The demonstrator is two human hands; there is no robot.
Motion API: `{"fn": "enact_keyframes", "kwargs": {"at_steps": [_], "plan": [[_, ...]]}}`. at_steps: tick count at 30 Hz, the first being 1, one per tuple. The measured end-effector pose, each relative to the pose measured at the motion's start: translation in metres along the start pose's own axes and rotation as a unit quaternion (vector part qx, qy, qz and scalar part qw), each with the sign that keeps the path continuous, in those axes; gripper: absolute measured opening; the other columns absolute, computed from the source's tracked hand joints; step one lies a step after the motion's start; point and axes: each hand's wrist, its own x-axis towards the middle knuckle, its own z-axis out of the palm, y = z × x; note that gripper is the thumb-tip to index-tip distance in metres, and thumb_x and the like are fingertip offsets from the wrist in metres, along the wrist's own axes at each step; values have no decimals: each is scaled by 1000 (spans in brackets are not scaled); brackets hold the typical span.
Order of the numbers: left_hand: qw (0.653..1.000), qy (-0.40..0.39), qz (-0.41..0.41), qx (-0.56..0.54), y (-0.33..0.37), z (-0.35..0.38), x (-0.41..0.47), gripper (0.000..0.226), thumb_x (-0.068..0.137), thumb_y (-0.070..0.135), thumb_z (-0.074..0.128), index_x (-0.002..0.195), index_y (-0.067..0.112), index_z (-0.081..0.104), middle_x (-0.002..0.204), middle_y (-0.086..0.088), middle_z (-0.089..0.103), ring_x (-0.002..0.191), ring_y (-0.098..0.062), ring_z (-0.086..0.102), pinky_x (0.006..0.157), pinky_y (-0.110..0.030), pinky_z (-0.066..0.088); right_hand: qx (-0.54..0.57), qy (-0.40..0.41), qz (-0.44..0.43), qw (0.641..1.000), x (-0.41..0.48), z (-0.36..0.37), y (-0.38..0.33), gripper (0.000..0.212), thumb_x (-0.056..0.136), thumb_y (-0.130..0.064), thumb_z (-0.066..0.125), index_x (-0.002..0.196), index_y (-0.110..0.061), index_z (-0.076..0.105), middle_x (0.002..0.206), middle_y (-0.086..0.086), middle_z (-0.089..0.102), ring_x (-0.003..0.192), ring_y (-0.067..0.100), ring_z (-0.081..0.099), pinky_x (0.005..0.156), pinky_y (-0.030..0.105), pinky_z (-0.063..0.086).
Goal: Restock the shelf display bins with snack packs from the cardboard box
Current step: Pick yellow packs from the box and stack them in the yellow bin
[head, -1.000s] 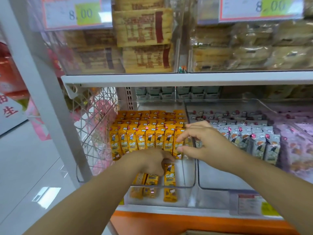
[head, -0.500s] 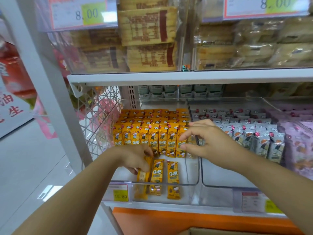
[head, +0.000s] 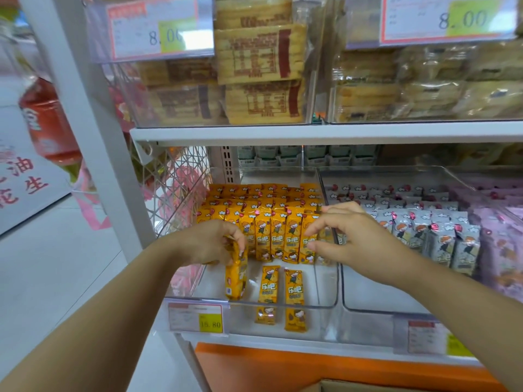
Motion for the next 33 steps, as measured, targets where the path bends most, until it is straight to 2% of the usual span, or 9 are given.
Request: {"fn": "enact_keyframes", "kwargs": {"at_steps": [8, 10, 13, 16, 18, 20, 23, 27, 33], "plan": [[995, 39, 5, 90, -13, 0, -3, 44, 74, -16, 57, 88, 26, 59, 92, 3, 57, 76, -11, 54, 57, -19, 42, -5, 5, -1, 1000, -1, 2, -2, 16, 84, -35, 67, 87, -47, 58, 120, -10, 53, 120, -8, 25, 93, 15, 21], [994, -13, -26, 106, -11, 4, -5, 46, 79, -12, 54, 109, 22, 60, 97, 8, 54, 75, -12, 55, 58, -20, 46, -5, 4, -2, 1000, -1, 2, -2, 15, 84, -35, 66, 88, -47, 58, 118, -11, 53, 119, -9, 24, 91, 13, 20], [943, -106, -64, 308, -9, 7, -8, 44, 82, 9, 65, 124, 20, 58, 111, 7, 55, 97, -14, 55, 81, -27, 47, -7, 4, -2, 1000, -1, 1, -2, 15, 85, -34, 66, 89, -46, 58, 118, -11, 53, 120, -8, 24, 91, 13, 20], [874, -121, -93, 460, -7, 14, -10, 20, 86, 24, 64, 94, 6, 64, 85, -2, 55, 77, -15, 49, 68, -27, 41, -8, 5, -2, 1000, -1, 1, -3, 14, 85, -34, 66, 88, -45, 58, 115, -12, 53, 123, -6, 25, 92, 14, 21], [856, -100, -115, 494, -1, 19, -9, 32, 89, 30, 59, 66, 8, 51, 69, 0, 46, 67, -17, 45, 65, -27, 40, -7, 6, -1, 1000, -1, 1, -3, 15, 85, -33, 67, 88, -45, 58, 114, -12, 53, 124, -5, 25, 93, 15, 21], [864, -100, -111, 480, 10, 23, -9, 41, 90, 41, 56, 63, 12, 51, 66, 1, 49, 65, -17, 48, 69, -31, 46, -7, 6, 1, 1000, -1, 1, -4, 14, 84, -33, 67, 88, -44, 59, 115, -12, 52, 123, -6, 25, 92, 14, 21], [915, -160, -120, 351, 22, 27, -6, 48, 92, 53, 52, 104, 8, 64, 95, -1, 66, 89, -16, 62, 85, -32, 51, -6, 3, 3, 1000, -1, 1, -4, 13, 84, -34, 67, 90, -44, 60, 117, -11, 52, 123, -6, 25, 94, 14, 21], [975, -84, -81, 190, 30, 32, 6, 46, 93, 47, 54, 114, 7, 63, 107, -5, 62, 100, -20, 61, 73, -25, 54, -11, 3, 7, 1000, -1, 1, -5, 14, 85, -33, 67, 90, -45, 59, 117, -10, 50, 124, -5, 25, 99, 20, 24], [961, -65, 14, 268, 48, 55, 32, 58, 90, 50, 58, 137, 19, 47, 135, -3, 52, 117, -23, 51, 98, -36, 45, -19, 2, 7, 1000, 0, 2, -2, 13, 84, -35, 67, 92, -43, 62, 121, -10, 49, 128, -3, 25, 98, 16, 20]]}}
